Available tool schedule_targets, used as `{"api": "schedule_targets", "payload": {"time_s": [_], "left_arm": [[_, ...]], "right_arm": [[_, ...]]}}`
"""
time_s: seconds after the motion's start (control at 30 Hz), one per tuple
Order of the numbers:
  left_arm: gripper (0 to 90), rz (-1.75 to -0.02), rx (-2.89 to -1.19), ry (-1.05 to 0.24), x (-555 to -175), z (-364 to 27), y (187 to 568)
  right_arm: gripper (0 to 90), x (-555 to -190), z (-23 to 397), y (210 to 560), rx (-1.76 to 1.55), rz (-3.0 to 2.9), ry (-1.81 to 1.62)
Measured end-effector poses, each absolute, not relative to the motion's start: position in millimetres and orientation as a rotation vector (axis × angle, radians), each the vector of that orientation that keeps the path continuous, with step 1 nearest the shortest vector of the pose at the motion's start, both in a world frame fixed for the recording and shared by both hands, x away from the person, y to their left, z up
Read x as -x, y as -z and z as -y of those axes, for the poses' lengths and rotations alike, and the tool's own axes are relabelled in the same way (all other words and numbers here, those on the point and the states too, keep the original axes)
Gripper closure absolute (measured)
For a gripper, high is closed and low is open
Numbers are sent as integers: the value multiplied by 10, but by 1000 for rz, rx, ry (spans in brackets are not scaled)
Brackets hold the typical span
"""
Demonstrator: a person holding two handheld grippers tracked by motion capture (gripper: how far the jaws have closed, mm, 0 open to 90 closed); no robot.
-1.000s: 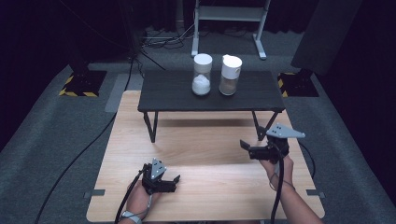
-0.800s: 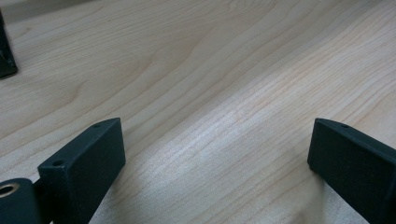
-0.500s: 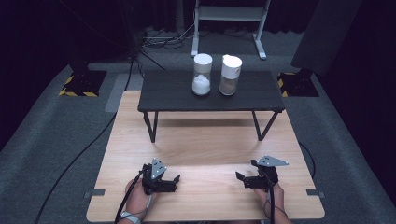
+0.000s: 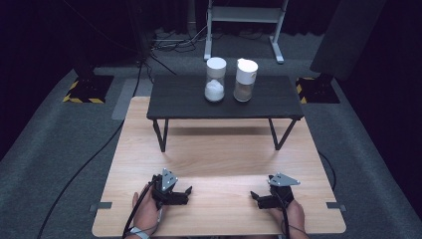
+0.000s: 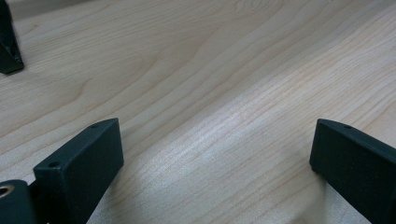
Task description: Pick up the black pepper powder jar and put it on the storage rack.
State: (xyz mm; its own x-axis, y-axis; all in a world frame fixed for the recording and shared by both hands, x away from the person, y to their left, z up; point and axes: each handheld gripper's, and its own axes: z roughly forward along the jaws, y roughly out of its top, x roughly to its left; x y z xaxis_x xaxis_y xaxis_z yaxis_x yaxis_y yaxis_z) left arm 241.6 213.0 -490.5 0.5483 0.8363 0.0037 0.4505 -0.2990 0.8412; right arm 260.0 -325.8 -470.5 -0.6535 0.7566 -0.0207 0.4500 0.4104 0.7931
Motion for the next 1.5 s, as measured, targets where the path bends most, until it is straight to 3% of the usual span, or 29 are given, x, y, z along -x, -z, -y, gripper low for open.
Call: {"api": "schedule_targets", "payload": {"time_s": [1.5], "left_arm": [[16,-1046,-1939,-576,-2392,-2085,4902]], "right_arm": [[4,-2621,3266,4714,-1022,-2300,-1127]]}}
